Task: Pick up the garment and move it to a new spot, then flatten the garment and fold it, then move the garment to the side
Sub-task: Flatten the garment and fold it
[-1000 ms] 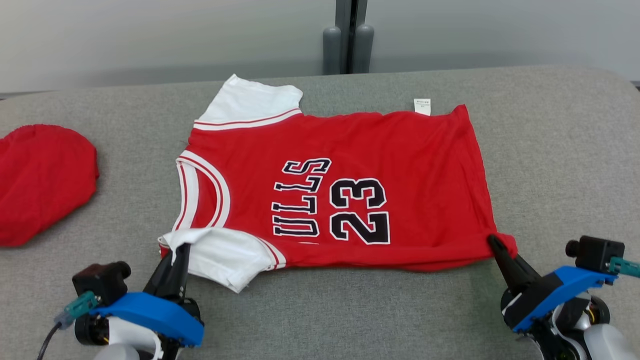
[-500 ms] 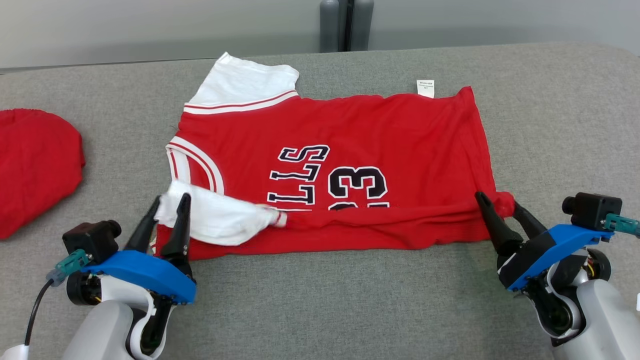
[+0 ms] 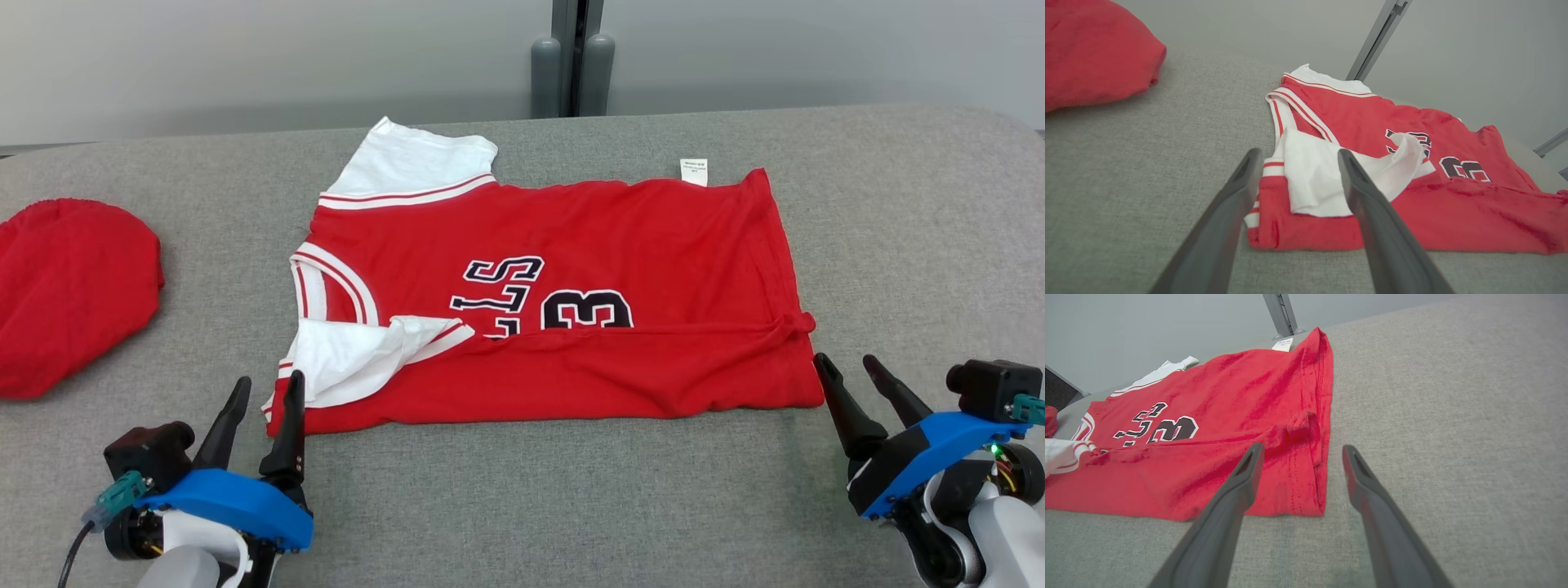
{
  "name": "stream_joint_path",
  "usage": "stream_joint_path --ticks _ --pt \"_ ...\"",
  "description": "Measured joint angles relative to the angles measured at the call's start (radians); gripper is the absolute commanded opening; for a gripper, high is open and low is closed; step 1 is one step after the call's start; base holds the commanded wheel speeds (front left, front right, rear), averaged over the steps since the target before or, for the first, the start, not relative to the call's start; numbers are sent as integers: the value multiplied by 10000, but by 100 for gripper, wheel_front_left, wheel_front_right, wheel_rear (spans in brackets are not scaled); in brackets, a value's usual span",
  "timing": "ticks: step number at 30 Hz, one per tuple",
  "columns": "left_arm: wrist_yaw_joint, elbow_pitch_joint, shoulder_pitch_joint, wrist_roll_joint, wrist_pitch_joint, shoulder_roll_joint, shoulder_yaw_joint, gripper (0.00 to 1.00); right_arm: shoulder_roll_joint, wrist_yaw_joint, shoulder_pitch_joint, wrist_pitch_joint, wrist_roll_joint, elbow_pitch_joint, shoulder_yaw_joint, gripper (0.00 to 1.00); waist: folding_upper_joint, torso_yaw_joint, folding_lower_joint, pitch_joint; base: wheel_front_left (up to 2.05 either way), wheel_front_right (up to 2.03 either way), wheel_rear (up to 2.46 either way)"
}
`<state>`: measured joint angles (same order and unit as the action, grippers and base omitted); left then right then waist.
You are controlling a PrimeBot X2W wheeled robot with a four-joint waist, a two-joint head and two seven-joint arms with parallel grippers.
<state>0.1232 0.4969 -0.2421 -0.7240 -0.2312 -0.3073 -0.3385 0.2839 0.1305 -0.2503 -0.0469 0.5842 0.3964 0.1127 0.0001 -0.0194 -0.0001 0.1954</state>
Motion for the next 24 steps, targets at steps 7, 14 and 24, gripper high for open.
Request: stream_joint_path --ticks 7,14,24 --pt "-255 217 477 431 -82 -104 -288 100 50 0 151 13 -301 232 107 100 0 -15 0 -34 0 0 0" --pt "-334 742 438 589 -8 -151 -449 100 -105 0 -139 0 -543 729 412 100 0 -15 1 161 0 0 0" --pt "-169 1710 -494 652 -12 -56 -685 100 -150 0 -755 127 -936 1824 746 100 0 29 2 493 0 0 0"
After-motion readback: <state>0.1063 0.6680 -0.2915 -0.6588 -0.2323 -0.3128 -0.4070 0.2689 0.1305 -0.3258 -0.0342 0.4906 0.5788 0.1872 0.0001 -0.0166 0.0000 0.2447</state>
